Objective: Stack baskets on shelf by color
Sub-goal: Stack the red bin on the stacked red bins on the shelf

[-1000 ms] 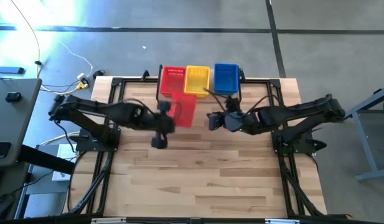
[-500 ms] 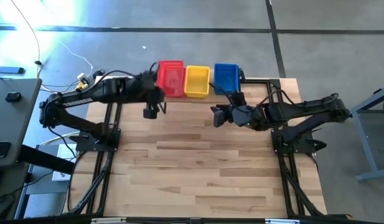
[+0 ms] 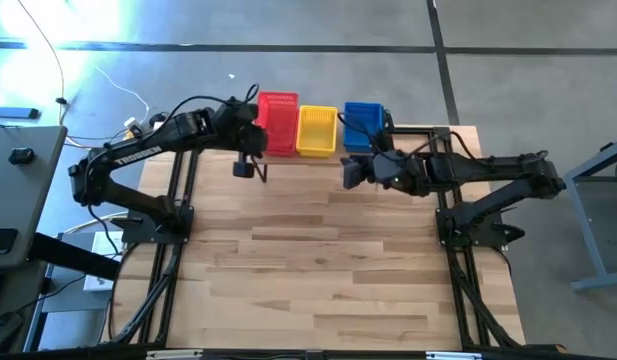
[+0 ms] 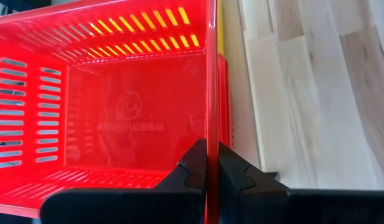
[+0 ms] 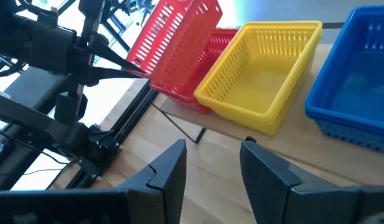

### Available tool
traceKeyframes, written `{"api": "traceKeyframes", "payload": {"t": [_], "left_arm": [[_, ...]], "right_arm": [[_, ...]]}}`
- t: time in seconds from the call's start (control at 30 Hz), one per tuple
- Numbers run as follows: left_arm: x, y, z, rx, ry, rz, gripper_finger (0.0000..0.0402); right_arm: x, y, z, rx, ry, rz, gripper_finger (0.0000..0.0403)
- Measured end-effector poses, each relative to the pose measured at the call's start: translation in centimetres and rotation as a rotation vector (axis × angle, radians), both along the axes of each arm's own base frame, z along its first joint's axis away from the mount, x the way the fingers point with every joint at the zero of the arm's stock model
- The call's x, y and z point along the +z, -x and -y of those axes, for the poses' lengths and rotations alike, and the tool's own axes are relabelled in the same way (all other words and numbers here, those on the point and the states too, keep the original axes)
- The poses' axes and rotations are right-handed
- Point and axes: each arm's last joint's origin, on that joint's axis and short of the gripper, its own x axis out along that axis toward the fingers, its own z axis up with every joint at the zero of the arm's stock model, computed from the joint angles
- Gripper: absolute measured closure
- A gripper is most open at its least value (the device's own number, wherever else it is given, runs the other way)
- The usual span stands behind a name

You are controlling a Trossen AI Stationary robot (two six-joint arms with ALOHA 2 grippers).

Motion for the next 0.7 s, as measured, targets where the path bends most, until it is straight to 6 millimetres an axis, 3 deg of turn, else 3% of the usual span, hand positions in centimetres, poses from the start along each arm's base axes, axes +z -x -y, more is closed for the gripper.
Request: {"api": "traceKeyframes", "payload": {"t": [0.27, 0.7], "left_arm": [[-1.2, -0.7, -1.2, 0.029, 0.02, -0.045, 0.0401], [-1.7, -0.9, -1.6, 0.05, 0.049, -0.048, 0.0401]], "right_arm": [[-0.1, -0.1, 1.2, 0.023, -0.026, -0.011, 0.0268], [-0.1, -0.1, 1.2, 0.032, -0.013, -0.021, 0.0268]]}}
